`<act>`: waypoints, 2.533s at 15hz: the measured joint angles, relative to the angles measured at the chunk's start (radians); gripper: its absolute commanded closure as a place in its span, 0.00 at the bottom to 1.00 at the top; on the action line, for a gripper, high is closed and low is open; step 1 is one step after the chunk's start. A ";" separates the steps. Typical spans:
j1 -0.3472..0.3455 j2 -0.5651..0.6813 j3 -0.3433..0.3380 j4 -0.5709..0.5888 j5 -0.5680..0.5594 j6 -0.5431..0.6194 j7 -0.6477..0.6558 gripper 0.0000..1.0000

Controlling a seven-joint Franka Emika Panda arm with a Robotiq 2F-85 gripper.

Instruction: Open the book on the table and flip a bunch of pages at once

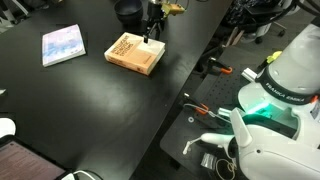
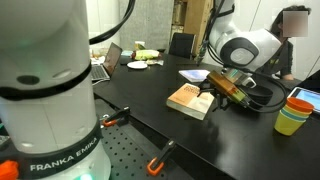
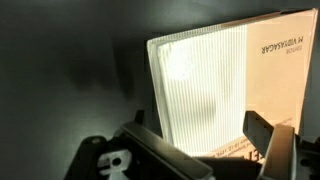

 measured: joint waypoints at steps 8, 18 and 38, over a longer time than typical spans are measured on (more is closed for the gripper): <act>0.003 0.011 0.009 0.037 -0.020 -0.051 0.018 0.00; 0.007 0.005 0.015 0.052 -0.040 -0.083 0.081 0.00; 0.062 -0.152 0.017 0.028 -0.133 -0.193 0.254 0.00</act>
